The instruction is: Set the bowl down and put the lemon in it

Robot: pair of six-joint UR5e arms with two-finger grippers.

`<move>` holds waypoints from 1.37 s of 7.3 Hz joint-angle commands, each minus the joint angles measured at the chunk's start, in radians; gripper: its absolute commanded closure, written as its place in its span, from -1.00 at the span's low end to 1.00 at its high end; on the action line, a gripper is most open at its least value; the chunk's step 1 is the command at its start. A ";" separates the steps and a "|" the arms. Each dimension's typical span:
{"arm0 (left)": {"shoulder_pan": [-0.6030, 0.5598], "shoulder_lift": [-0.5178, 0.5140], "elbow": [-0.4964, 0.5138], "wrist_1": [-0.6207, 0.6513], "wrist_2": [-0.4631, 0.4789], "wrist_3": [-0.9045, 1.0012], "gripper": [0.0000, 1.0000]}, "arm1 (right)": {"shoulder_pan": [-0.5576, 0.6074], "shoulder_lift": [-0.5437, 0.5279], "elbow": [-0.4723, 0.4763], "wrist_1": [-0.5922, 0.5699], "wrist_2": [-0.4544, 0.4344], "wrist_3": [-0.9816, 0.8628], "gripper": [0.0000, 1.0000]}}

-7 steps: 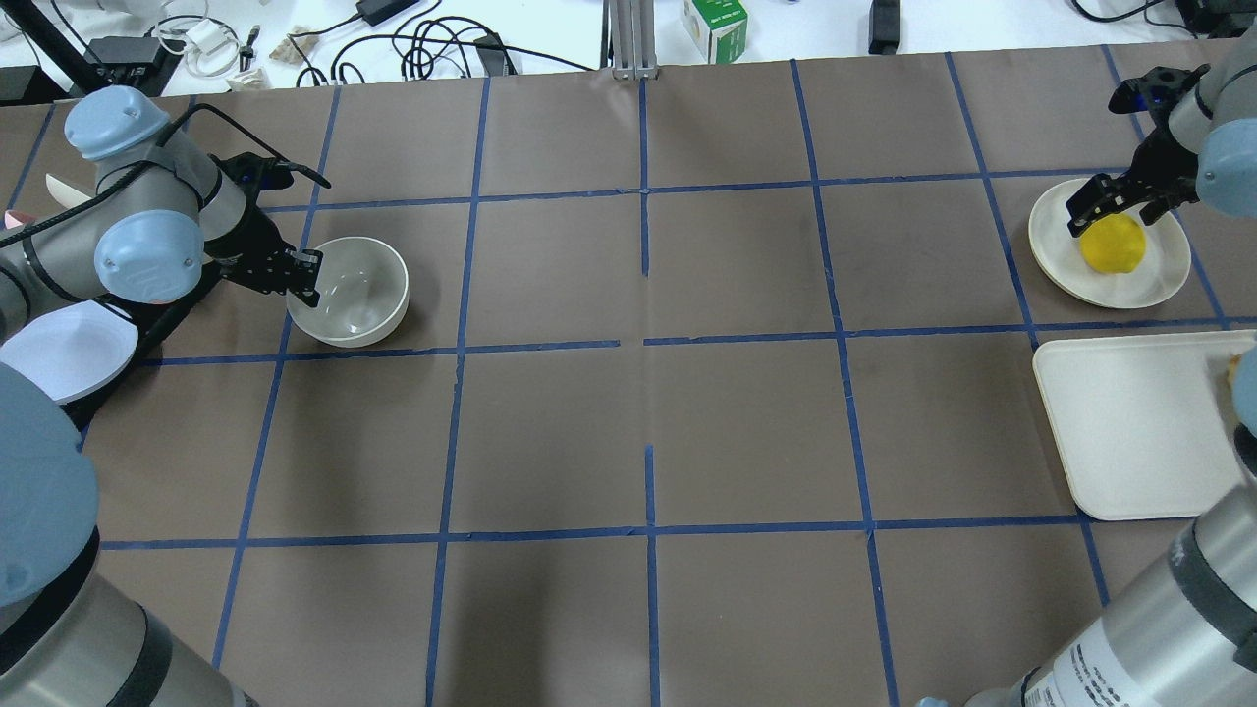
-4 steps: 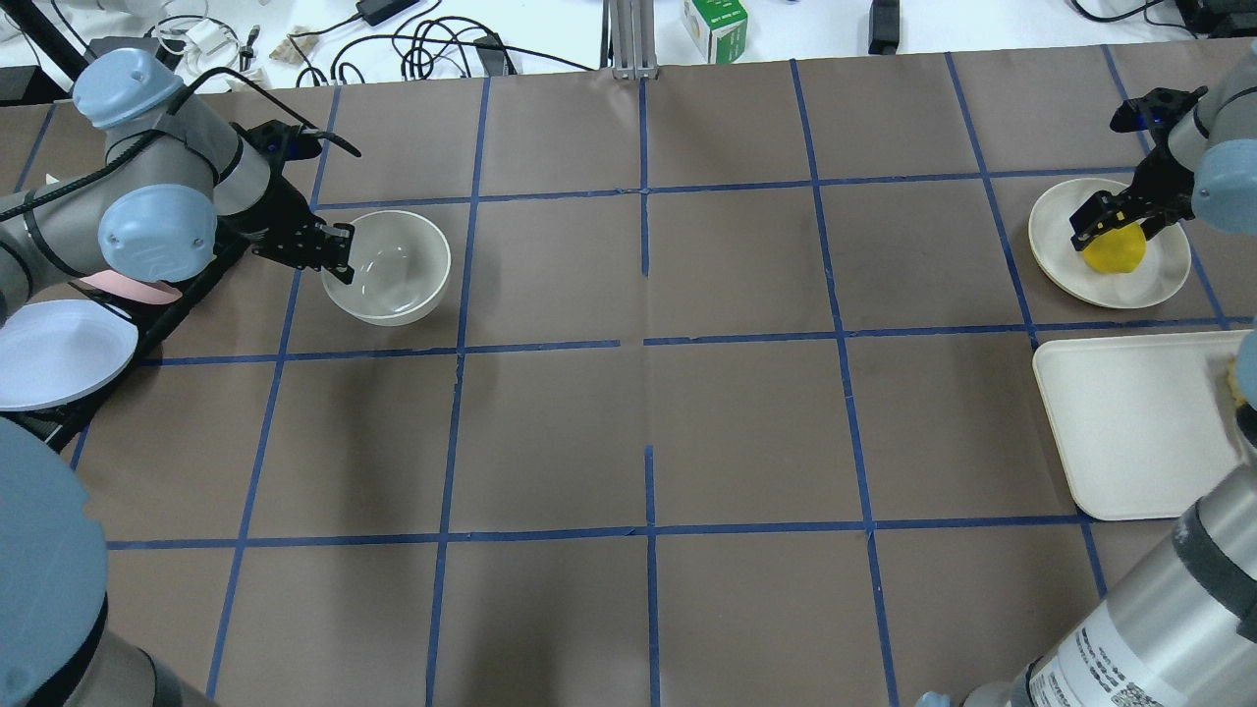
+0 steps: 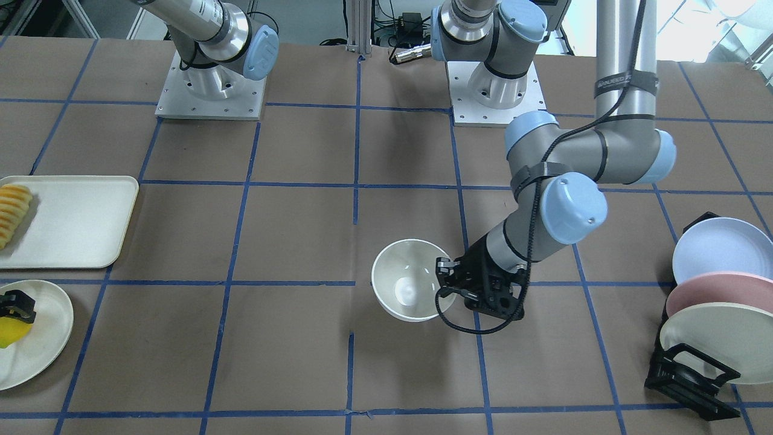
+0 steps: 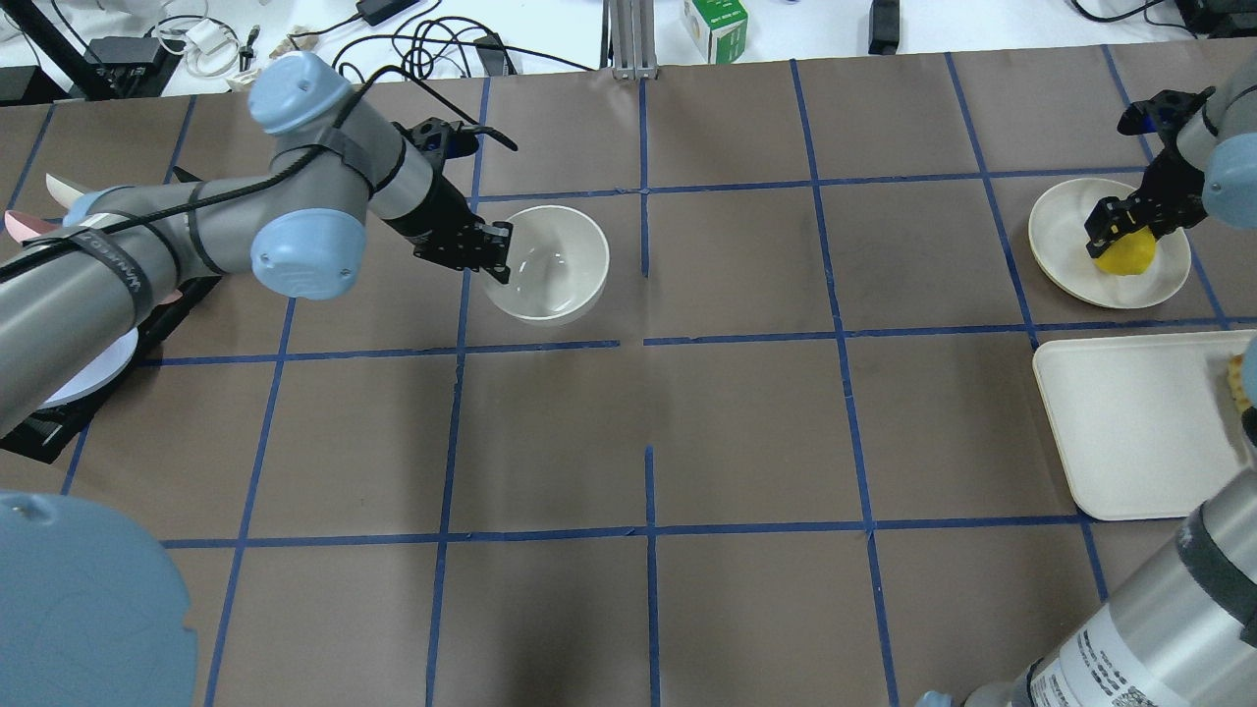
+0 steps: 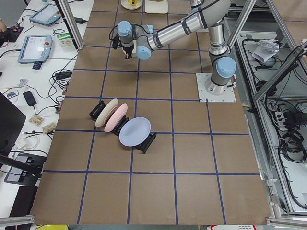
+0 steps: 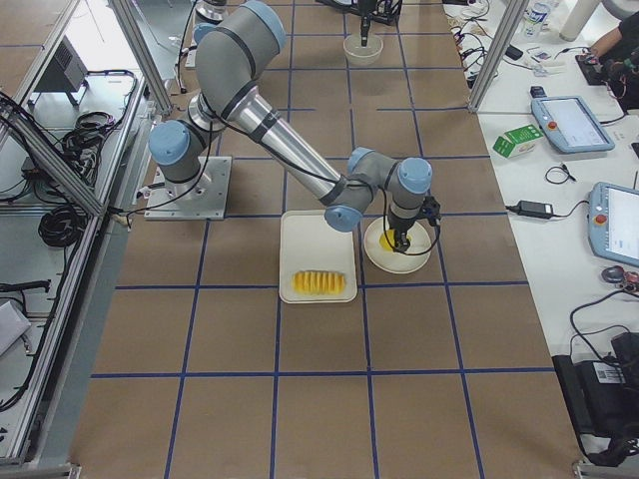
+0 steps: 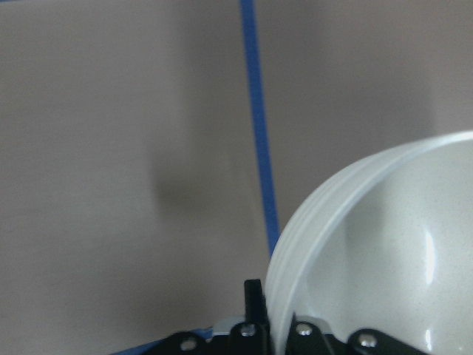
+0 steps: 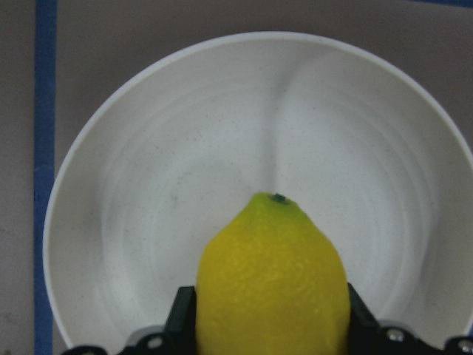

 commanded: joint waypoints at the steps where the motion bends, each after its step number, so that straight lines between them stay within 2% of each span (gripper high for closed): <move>1: -0.118 -0.032 -0.010 0.073 0.004 -0.145 1.00 | 0.014 -0.121 -0.002 0.158 0.001 0.024 1.00; 3: -0.140 -0.057 -0.042 0.163 0.038 -0.188 1.00 | 0.077 -0.199 -0.004 0.288 0.054 0.125 1.00; 4: -0.140 -0.063 -0.044 0.166 0.038 -0.182 1.00 | 0.118 -0.236 -0.002 0.320 0.053 0.205 1.00; 5: -0.141 -0.078 -0.045 0.166 0.040 -0.185 -0.07 | 0.170 -0.262 -0.004 0.356 0.055 0.281 1.00; 6: -0.141 -0.076 -0.039 0.192 0.041 -0.182 -0.99 | 0.222 -0.279 -0.002 0.361 0.052 0.335 1.00; 8: -0.095 -0.007 0.010 0.135 0.154 -0.150 -1.00 | 0.324 -0.296 -0.004 0.379 0.055 0.453 1.00; 10: -0.032 0.073 0.170 -0.220 0.182 -0.124 -1.00 | 0.469 -0.313 -0.005 0.370 0.059 0.654 1.00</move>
